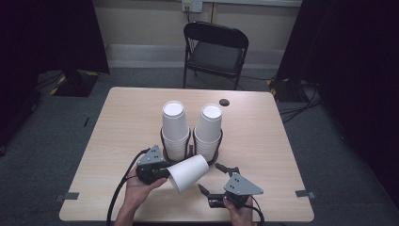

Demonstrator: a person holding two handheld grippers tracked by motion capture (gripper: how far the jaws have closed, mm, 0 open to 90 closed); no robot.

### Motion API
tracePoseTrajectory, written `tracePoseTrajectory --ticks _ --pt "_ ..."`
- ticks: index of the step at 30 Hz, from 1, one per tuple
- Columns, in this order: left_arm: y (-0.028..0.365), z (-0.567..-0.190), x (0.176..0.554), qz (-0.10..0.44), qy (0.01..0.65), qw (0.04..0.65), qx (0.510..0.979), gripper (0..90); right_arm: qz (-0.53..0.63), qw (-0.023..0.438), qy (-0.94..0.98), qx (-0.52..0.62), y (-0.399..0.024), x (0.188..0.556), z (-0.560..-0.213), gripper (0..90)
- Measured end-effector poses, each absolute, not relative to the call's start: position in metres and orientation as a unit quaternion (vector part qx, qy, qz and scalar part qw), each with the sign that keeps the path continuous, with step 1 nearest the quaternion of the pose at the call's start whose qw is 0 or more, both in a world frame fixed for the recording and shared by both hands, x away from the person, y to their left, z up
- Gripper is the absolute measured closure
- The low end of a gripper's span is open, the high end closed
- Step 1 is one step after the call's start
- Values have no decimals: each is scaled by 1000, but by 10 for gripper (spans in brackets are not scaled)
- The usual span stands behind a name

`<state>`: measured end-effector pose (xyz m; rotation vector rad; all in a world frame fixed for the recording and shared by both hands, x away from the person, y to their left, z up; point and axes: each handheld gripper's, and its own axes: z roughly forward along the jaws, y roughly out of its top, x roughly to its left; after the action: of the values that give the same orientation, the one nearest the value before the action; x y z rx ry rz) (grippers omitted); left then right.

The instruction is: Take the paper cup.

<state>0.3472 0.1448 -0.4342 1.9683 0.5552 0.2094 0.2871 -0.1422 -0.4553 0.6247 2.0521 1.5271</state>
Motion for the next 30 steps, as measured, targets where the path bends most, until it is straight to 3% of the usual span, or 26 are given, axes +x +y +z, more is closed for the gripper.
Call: tracePoseTrajectory --ticks 13,30 --pt "131 -426 354 81 221 454 859 860 503 284 796 182 -137 284 -461 137" --pt "114 -424 365 48 223 388 893 859 443 362 811 123 -126 284 -470 137"
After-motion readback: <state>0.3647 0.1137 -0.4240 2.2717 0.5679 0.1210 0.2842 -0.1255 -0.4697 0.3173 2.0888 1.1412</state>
